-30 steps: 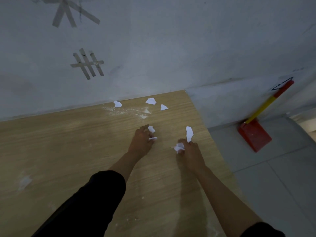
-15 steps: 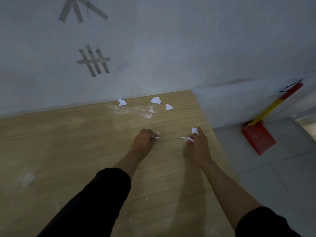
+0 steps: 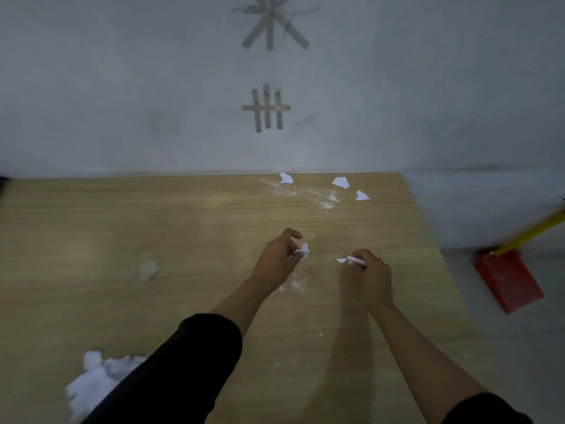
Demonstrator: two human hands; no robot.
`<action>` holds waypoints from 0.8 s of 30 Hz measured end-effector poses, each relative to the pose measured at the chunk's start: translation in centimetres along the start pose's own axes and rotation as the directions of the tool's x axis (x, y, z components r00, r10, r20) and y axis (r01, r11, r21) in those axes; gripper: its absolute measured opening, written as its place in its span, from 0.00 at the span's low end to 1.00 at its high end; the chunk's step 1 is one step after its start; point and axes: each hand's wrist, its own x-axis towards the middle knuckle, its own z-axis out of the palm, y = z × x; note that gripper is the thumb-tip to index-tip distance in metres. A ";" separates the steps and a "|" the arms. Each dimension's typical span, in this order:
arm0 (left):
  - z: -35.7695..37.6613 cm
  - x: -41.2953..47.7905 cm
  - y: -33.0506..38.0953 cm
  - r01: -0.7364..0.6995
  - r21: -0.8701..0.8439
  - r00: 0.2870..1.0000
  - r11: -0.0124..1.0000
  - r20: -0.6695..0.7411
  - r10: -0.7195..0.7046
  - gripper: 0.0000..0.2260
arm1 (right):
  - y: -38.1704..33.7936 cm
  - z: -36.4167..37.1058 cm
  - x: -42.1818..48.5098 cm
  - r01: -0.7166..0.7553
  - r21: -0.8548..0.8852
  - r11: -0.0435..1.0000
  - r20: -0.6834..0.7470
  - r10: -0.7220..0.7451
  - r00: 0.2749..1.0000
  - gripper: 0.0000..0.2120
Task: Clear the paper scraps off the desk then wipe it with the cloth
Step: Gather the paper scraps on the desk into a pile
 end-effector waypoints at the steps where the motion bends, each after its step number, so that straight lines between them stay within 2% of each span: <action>1: -1.1 -0.8 -0.4 0.014 -0.002 1.000 1.000 -0.013 -0.014 0.11 | -1.3 0.9 -1.0 0.008 0.049 0.999 0.012 -0.008 1.000 0.09; 3: -3.7 -2.6 -1.7 0.042 0.031 0.999 0.999 -0.034 -0.041 0.09 | -4.2 3.0 -3.3 -0.004 0.142 0.990 0.035 -0.001 0.999 0.11; 7: -9.8 -7.1 -4.8 0.130 0.092 0.988 0.987 -0.090 -0.122 0.09 | -10.1 7.2 -8.5 -0.054 0.262 0.964 0.138 0.018 0.990 0.06; 13: -17.3 -15.6 -10.1 0.239 0.131 0.963 0.962 -0.160 -0.217 0.09 | -16.3 13.5 -16.2 -0.029 0.202 0.979 0.395 -0.054 0.917 0.03; 15: -18.5 -18.2 -11.6 0.248 0.151 0.958 0.957 -0.186 -0.219 0.07 | -17.5 15.1 -18.7 -0.003 0.200 0.980 0.454 -0.090 0.886 0.06; 17: -19.1 -20.5 -12.8 0.245 0.152 0.953 0.958 -0.222 -0.208 0.04 | -18.4 16.4 -21.0 0.018 0.219 0.976 0.486 -0.125 0.865 0.08; 20: -19.6 -23.2 -13.9 0.229 0.133 0.940 0.964 -0.288 -0.183 0.05 | -19.6 17.9 -23.4 0.022 0.257 0.966 0.506 -0.154 0.849 0.05; 24: -19.8 -25.2 -14.8 0.260 0.048 0.942 0.964 -0.234 -0.242 0.06 | -21.0 19.0 -24.8 0.124 0.233 0.965 0.496 -0.227 0.838 0.07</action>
